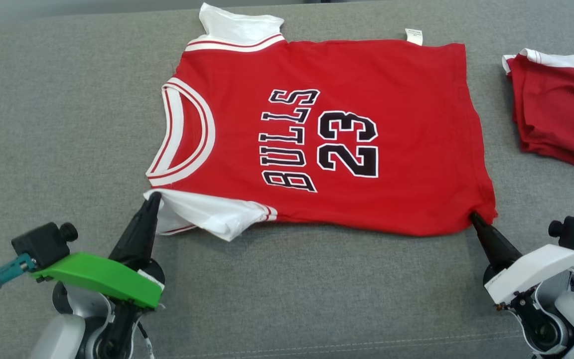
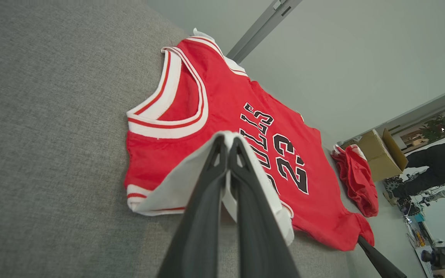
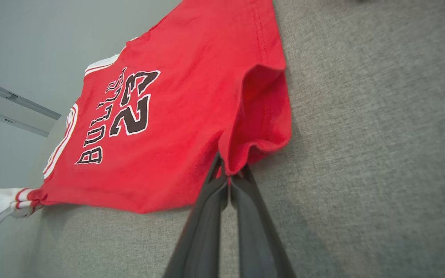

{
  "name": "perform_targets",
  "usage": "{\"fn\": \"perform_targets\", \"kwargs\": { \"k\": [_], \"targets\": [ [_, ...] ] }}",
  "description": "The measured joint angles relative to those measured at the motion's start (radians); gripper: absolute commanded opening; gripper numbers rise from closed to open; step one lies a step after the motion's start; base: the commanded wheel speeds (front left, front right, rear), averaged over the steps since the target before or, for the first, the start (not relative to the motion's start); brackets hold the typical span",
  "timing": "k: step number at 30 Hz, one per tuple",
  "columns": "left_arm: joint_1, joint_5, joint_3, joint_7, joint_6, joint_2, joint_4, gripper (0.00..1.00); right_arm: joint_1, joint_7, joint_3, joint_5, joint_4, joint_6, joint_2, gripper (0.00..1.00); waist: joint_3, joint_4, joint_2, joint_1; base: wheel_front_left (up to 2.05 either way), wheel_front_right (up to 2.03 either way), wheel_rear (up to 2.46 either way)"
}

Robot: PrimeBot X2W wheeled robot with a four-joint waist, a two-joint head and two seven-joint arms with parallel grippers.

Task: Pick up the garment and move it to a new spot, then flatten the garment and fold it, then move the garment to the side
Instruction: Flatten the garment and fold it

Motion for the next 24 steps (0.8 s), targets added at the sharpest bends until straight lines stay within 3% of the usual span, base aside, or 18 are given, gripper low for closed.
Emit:
{"fn": "perform_targets", "kwargs": {
  "k": [24],
  "targets": [
    [-0.287, 0.025, 0.039, 0.008, 0.011, -0.004, 0.147, 0.00, -0.172, 0.002, -0.052, 0.053, -0.015, 0.023, 0.046, 0.00, 0.122, -0.064, 0.0000, 0.0000, 0.00, 0.00, 0.00]
  ]
}}
